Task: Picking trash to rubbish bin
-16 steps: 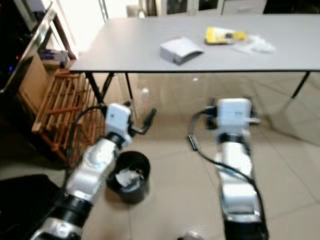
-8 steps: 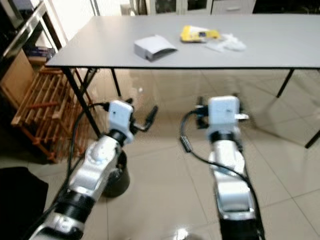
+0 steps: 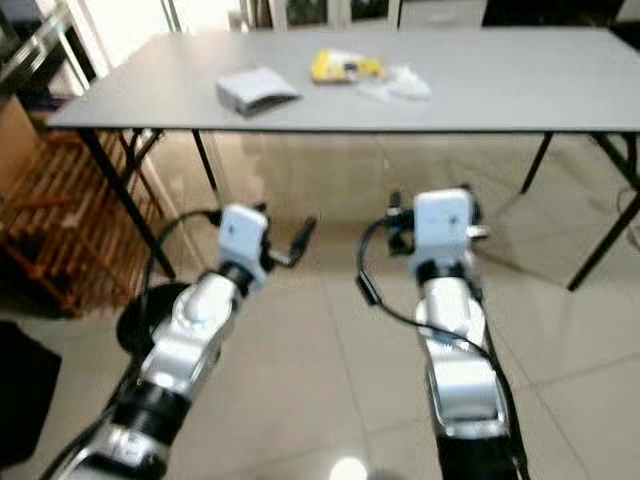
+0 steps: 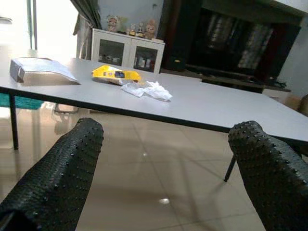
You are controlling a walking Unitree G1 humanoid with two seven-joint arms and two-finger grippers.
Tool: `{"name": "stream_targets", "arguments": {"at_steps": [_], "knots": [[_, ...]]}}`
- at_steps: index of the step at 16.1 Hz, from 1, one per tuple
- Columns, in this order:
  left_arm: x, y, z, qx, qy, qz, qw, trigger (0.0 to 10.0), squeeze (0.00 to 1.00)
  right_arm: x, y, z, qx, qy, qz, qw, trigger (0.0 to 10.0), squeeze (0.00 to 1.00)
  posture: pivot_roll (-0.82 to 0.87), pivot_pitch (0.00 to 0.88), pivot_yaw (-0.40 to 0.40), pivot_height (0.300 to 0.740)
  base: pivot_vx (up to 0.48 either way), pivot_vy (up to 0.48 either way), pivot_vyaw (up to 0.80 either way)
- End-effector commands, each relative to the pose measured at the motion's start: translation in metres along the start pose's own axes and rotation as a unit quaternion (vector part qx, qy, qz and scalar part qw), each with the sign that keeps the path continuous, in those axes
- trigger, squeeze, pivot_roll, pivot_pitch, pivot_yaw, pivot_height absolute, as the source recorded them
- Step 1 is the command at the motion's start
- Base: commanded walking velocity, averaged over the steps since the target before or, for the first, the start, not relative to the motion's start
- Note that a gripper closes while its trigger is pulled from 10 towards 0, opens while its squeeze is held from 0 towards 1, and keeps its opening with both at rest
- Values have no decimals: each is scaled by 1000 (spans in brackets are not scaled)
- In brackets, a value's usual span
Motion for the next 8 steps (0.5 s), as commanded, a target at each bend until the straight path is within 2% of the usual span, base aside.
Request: {"name": "stream_targets", "arguments": {"at_steps": [1, 4, 8], "knots": [[4, 2, 3, 7, 0, -4, 1000, 10000, 0, 5, 0, -1, -1, -5, -5, 1000, 10000, 290, -111, 73, 79, 740, 0, 0, 0], [6, 2, 5, 10, 1, -13, 1000, 10000, 0, 5, 0, -1, -1, -7, -7, 1000, 10000, 282, -115, 72, 83, 740, 0, 0, 0], [6, 4, 4, 8, 4, -12, 1000, 10000, 0, 6, 0, -1, -1, -6, -9, 1000, 10000, 271, -118, 72, 87, 740, 278, 0, 0]]}}
Point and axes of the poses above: a point about 5 cm out from each wrist's last joint towards the gripper, its own y axis pointing out of the wrist towards the gripper, its own z axis along the axis of the wrist's last joint, x = y × z, the point moved 6 cm from there along y, pointing out of the wrist towards the gripper, and after that the axes turned 14 degrees about -y, right-handed, at the moved point
